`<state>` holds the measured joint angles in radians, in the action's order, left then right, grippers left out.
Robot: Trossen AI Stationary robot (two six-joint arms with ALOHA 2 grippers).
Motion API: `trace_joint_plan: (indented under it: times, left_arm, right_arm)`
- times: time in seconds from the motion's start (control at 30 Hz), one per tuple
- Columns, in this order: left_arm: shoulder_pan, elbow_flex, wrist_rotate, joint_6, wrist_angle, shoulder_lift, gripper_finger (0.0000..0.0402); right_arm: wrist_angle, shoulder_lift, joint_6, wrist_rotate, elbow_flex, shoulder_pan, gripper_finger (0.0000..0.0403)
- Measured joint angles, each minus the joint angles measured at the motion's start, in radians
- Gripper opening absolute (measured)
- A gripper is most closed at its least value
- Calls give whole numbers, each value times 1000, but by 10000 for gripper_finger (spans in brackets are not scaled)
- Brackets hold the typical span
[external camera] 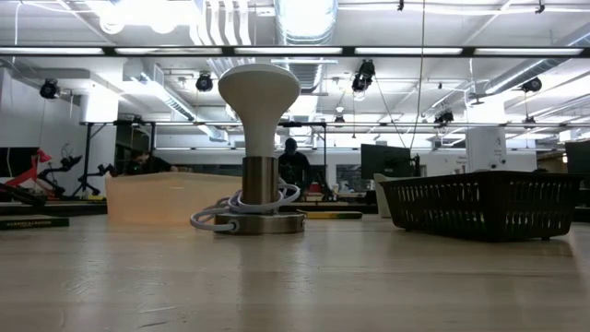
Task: Pick & Place School Supplies
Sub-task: Put the green eraser into the black bin
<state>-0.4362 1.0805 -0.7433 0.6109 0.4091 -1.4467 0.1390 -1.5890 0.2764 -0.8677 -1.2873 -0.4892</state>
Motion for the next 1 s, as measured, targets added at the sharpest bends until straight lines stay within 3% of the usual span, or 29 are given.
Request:
trace_joint_plan:
  times: [0.33, 0.83, 1.0]
  left_arm:
    - [0, 42, -8, -93, -9, 0, 252]
    - [-1, 154, -95, -429, -11, 38, 251]
    - [-5, 155, -138, -433, -119, 99, 252]
  right_arm:
    - [-3, 0, 0, 2, 0, -1, 38]
    - [54, 1, 5, 4, 0, -2, 38]
    - [133, 21, 66, 11, -1, -8, 38]
